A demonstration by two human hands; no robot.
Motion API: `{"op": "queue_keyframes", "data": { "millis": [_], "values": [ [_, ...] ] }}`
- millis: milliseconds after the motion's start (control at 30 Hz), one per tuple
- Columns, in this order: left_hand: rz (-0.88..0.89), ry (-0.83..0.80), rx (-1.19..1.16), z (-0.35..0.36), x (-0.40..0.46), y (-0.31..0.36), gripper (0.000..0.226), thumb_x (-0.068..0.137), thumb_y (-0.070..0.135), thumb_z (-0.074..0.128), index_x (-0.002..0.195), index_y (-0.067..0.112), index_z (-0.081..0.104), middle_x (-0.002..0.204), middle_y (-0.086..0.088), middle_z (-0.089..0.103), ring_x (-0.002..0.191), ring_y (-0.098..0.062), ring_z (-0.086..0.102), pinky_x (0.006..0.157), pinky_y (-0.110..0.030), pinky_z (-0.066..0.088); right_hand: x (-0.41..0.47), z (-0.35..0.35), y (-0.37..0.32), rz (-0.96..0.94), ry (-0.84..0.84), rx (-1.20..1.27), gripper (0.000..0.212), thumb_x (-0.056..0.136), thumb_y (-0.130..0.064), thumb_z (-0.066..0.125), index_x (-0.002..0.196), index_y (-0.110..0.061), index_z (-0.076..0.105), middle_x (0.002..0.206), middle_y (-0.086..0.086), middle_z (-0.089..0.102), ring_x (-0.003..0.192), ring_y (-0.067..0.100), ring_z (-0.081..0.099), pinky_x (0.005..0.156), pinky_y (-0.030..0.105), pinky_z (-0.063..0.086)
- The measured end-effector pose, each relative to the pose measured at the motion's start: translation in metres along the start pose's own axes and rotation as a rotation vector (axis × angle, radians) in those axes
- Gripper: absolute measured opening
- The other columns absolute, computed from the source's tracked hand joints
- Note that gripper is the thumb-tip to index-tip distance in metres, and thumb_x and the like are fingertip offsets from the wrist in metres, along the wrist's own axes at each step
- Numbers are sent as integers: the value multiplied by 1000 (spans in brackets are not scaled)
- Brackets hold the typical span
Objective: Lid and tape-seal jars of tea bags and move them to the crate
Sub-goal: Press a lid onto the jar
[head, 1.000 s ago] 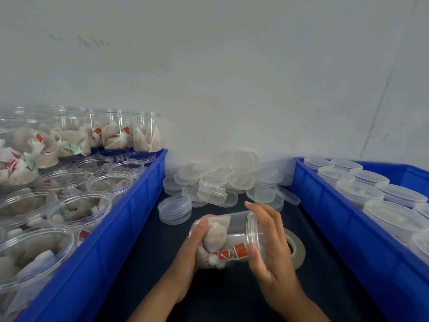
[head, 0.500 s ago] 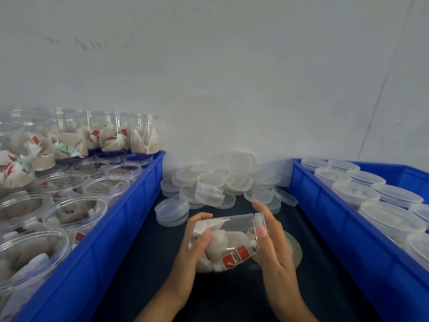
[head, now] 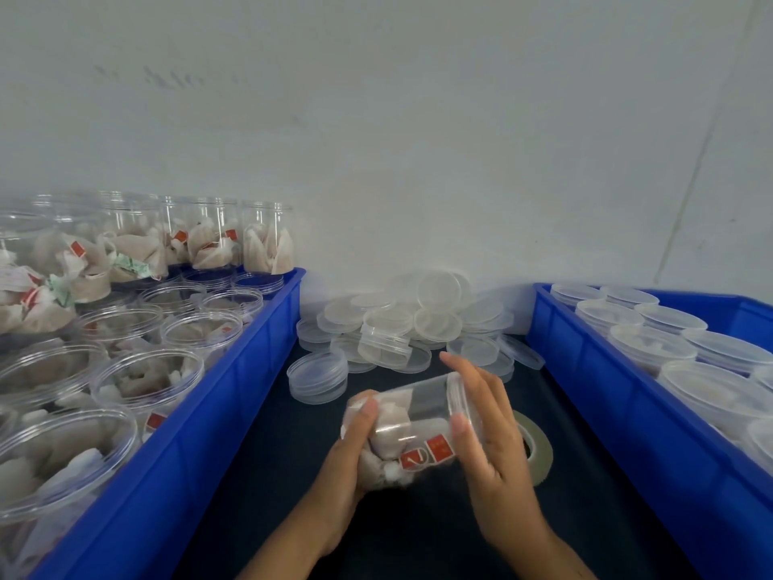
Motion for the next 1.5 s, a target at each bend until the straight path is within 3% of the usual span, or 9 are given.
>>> {"op": "queue_keyframes", "data": {
  "millis": [267,467,600,867,1100,1233,1333,1433,1500],
  "values": [
    [240,68,206,2,-2,16,48,78,45,53,121,24,46,109,11,60,96,-2,65,75,-19,53,-7,-3,30,345,114,286,42,83,-56,46,125,-53,49,120,-19,56,102,-9,59,84,22,51],
    [6,-77,-20,12,-4,1,53,90,57,46,122,16,56,90,-21,68,63,-21,62,57,-29,50,-7,-12,-7,-98,1,-171,47,93,-59,38,138,-44,42,132,-16,47,117,16,57,87,36,51],
    [47,-74,-9,13,-3,1,58,88,67,47,119,19,58,75,-21,64,56,-20,60,56,-29,50,-3,-15,-3,-104,54,-150,37,94,-53,39,130,-46,46,124,-15,50,108,19,60,78,42,56],
    [86,53,102,0,0,4,67,77,65,45,124,18,52,115,-23,63,85,-21,65,69,-30,51,5,-14,10,8,61,-8,36,89,-63,41,118,-43,50,109,3,56,92,26,63,70,54,54],
    [221,15,179,0,-4,16,71,65,70,64,120,28,49,112,7,65,99,-9,67,77,-24,56,-3,-15,-5,-102,100,-228,36,94,-57,37,128,-50,44,123,-16,49,108,14,59,75,30,54],
    [370,-9,497,5,-9,22,88,54,42,90,128,41,43,121,27,56,112,2,58,86,-11,48,-1,-35,-5,-55,232,-251,36,87,-50,47,122,-41,53,116,-15,53,97,10,60,67,34,56],
    [600,78,993,21,-17,36,101,62,49,84,137,62,18,148,37,24,136,15,25,104,-1,25,-2,-41,-14,-82,268,-382,39,84,-49,48,120,-36,56,114,-15,52,97,6,59,65,26,52],
    [722,140,1209,31,-20,39,96,66,56,74,147,30,30,147,27,24,144,2,18,118,-14,5,-5,-31,-21,-125,242,-434,45,82,-46,54,124,-30,60,119,-12,53,101,12,60,65,33,56],
    [698,166,1196,28,-20,38,93,65,56,73,144,23,36,139,31,26,138,13,17,118,-15,4,-6,-20,-27,-160,206,-486,47,82,-49,56,127,-35,56,122,-15,51,103,13,59,64,28,56]
  ]
}}
Point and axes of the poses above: each hand's wrist, its own x-axis towards the middle knuckle, its own z-axis out of the palm, y = z × x, the point moved 8 cm from there along x, towards the middle knuckle
